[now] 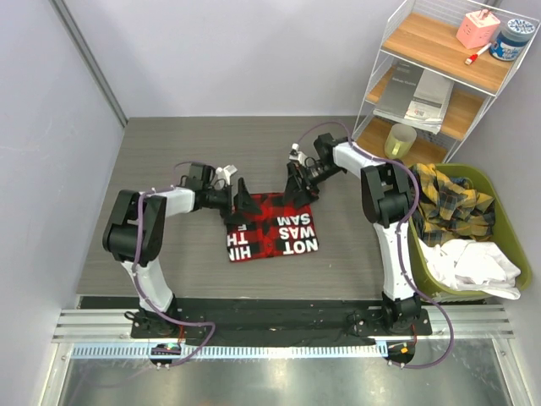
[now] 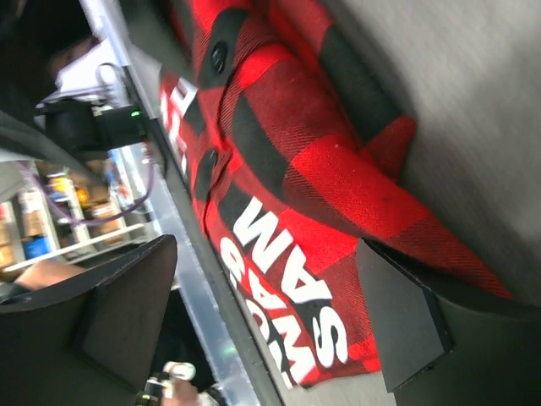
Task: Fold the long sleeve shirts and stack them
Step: Fold the shirt
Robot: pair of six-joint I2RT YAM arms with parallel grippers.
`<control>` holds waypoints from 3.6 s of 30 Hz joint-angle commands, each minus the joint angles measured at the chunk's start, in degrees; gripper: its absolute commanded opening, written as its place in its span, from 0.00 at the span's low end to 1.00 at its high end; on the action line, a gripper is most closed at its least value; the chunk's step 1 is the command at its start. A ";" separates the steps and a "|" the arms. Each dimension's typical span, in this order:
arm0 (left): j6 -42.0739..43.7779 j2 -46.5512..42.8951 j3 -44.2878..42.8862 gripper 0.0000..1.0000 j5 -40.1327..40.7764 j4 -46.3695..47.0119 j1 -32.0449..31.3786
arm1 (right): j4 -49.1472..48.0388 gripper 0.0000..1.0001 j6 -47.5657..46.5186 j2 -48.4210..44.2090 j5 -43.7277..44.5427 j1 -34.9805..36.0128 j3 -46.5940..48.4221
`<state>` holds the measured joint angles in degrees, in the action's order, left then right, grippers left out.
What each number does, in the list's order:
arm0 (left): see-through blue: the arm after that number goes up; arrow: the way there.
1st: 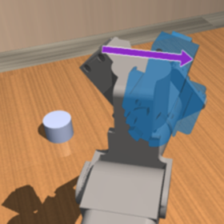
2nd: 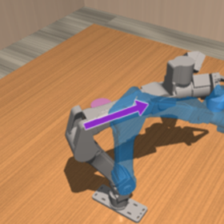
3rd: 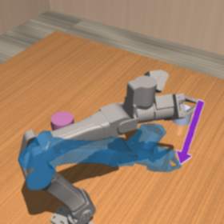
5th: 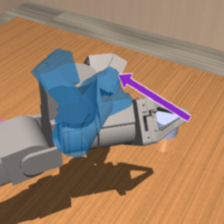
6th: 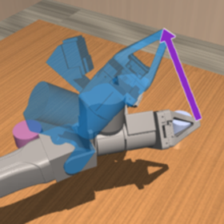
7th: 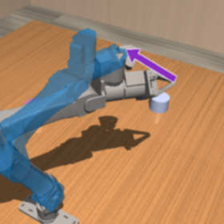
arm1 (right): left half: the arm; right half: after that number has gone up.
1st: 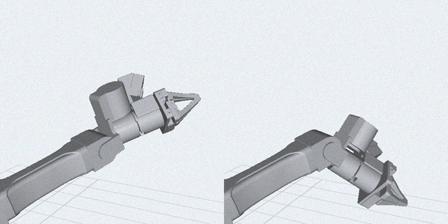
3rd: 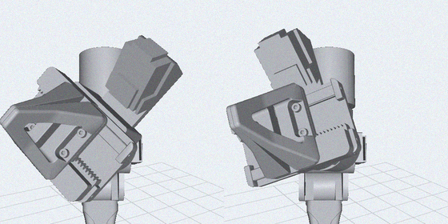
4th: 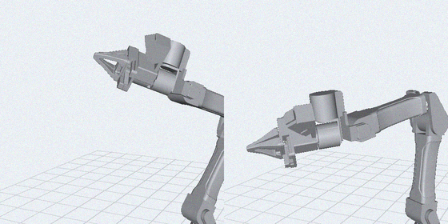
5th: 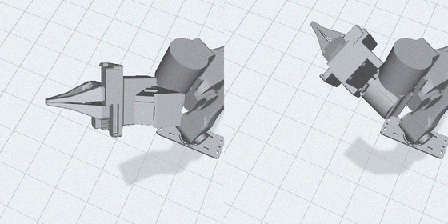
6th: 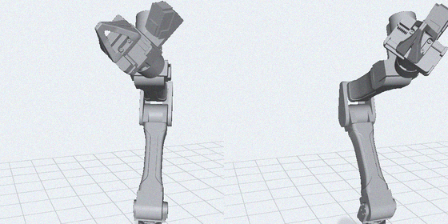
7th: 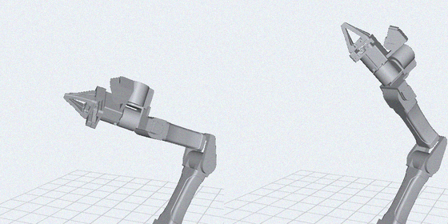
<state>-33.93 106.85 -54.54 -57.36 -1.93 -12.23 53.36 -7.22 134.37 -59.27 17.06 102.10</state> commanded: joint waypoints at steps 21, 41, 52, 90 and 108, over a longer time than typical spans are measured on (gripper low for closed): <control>2.82 -33.47 11.57 0.92 8.84 -17.31 21.37 | -3.63 0.89 -30.83 -14.29 28.06 22.05 11.64; 24.97 -3.06 -7.59 0.66 9.82 -34.36 16.46 | -0.46 0.62 -28.01 -11.94 32.46 20.04 -10.00; 18.47 4.07 -6.72 0.66 3.93 -27.34 12.76 | 4.46 0.62 -33.03 -11.41 34.30 17.66 -4.90; 13.19 13.56 -2.50 0.51 -3.63 -12.13 11.00 | -3.70 0.54 -14.31 -4.73 23.75 17.48 3.45; 7.66 14.00 -1.53 0.54 -8.73 -2.73 8.27 | -3.09 0.53 -15.72 -4.02 24.46 17.48 3.45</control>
<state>-24.62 119.00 -57.74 -70.28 -7.94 -3.31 51.62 -22.17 129.80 -35.88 34.41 105.21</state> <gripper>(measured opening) 0.535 0.536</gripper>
